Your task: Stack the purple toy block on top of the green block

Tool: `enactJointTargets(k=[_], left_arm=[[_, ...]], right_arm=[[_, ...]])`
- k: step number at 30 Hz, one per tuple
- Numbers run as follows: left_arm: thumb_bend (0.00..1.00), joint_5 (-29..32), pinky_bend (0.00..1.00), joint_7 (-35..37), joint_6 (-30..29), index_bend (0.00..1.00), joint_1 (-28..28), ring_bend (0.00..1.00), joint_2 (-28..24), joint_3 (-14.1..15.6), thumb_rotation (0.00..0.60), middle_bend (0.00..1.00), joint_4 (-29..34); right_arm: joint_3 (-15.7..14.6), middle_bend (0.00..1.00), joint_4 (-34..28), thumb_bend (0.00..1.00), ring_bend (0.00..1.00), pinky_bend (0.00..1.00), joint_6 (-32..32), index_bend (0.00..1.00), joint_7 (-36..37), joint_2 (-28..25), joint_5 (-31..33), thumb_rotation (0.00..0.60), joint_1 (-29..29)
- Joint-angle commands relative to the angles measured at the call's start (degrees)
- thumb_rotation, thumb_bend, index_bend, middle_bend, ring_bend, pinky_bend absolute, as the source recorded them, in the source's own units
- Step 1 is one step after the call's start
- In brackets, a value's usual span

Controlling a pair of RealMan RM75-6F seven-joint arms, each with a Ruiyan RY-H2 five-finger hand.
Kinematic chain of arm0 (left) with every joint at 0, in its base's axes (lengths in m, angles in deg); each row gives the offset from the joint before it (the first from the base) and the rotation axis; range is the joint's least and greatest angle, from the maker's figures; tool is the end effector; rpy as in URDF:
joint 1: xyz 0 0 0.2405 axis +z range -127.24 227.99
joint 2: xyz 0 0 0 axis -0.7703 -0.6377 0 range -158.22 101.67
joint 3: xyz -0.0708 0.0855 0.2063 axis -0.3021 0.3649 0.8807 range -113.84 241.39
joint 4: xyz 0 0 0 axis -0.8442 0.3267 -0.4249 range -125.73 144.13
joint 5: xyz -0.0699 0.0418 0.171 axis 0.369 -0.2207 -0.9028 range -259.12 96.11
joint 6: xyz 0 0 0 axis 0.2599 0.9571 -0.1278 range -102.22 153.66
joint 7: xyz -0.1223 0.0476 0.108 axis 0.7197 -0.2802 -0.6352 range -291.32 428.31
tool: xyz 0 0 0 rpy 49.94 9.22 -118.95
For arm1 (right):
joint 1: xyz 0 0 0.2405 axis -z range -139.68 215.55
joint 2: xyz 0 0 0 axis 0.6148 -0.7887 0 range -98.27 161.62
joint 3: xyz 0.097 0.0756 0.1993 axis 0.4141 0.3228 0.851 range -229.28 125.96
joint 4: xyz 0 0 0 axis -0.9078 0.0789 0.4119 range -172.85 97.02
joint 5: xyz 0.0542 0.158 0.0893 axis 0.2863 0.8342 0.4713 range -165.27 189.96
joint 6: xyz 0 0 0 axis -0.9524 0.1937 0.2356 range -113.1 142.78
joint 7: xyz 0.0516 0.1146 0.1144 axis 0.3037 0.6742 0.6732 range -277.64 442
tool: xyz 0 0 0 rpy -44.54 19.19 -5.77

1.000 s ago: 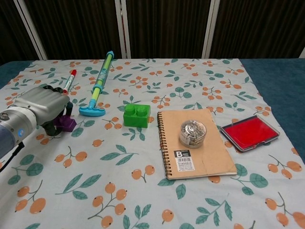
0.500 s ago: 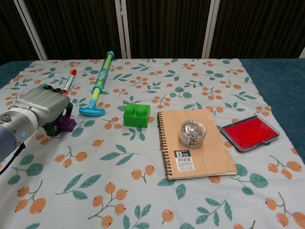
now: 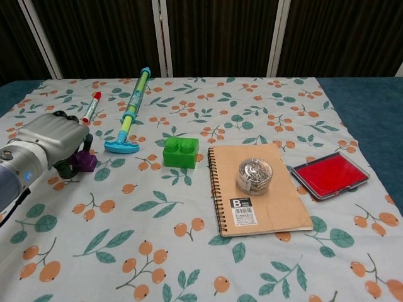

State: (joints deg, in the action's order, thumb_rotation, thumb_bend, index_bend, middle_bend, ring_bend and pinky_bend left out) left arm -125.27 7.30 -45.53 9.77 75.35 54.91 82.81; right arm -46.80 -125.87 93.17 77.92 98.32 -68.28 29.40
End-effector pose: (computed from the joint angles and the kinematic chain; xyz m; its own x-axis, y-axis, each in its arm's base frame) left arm -0.1816 0.3415 -0.0339 0.8178 0.2015 0.5390 0.5637 -0.0919 -0.8209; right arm -0.2989 -0.2294 0.1563 0.4750 -0.0580 0.8781 -0.8785 0.0261 0.4770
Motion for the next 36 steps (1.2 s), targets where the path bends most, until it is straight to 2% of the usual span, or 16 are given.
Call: enactJointTargets(k=[1, 8, 13, 15, 22, 29, 36], left_arm=[[0.44, -0.31, 0.00, 0.07, -0.06, 0.55, -0.03, 0.08, -0.15, -0.12, 0.600, 0.53, 0.36], [0.44, -0.48, 0.00, -0.21, -0.22, 0.56, -0.72, 0.10, -2.09, -1.69, 0.600, 0.53, 5.16], [0.44, 4.47, 0.00, -2.06, 0.60, 0.55, -2.18, 0.10, -6.57, -6.15, 0.600, 0.53, 15.42], [0.44, 6.28, 0.00, -4.61, -0.12, 0.55, -3.45, 0.10, -8.38, -7.87, 0.600, 0.53, 18.92], [0.44, 14.44, 0.00, -17.91, -8.30, 0.55, -9.99, 0.10, -12.42, -13.73, 0.600, 0.53, 30.74], [0.44, 18.43, 0.00, -24.08, -14.27, 0.55, -15.21, 0.10, -11.75, -15.72, 0.600, 0.53, 34.36], [0.44, 19.99, 0.00, -24.99, -15.75, 0.55, -19.06, 0.10, -8.35, -14.73, 0.600, 0.53, 32.62]], right_arm=[[0.01, 0.06, -0.02, 0.22, 0.09, 0.00, 0.06, 0.02, 0.09, -0.02, -0.04, 0.600, 0.01], [0.00, 0.06, -0.14, 0.22, 0.09, 0.00, 0.26, 0.02, 0.51, -0.20, -0.36, 0.600, 0.04], [-0.05, 0.06, -0.18, 0.22, 0.09, 0.00, 0.22, 0.02, 0.69, -0.21, -0.50, 0.600, 0.01], [-0.11, 0.06, -0.18, 0.22, 0.09, 0.00, 0.15, 0.02, 0.62, -0.18, -0.56, 0.600, -0.02], [-0.07, 0.06, -0.10, 0.22, 0.09, 0.00, 0.06, 0.02, 0.76, -0.19, -0.41, 0.600, -0.02], [-0.07, 0.06, -0.12, 0.22, 0.09, 0.00, -0.02, 0.03, 0.84, -0.14, -0.38, 0.600, -0.06], [0.07, 0.06, 0.05, 0.22, 0.09, 0.00, -0.03, 0.02, 1.63, -0.31, -0.20, 0.600, -0.01]])
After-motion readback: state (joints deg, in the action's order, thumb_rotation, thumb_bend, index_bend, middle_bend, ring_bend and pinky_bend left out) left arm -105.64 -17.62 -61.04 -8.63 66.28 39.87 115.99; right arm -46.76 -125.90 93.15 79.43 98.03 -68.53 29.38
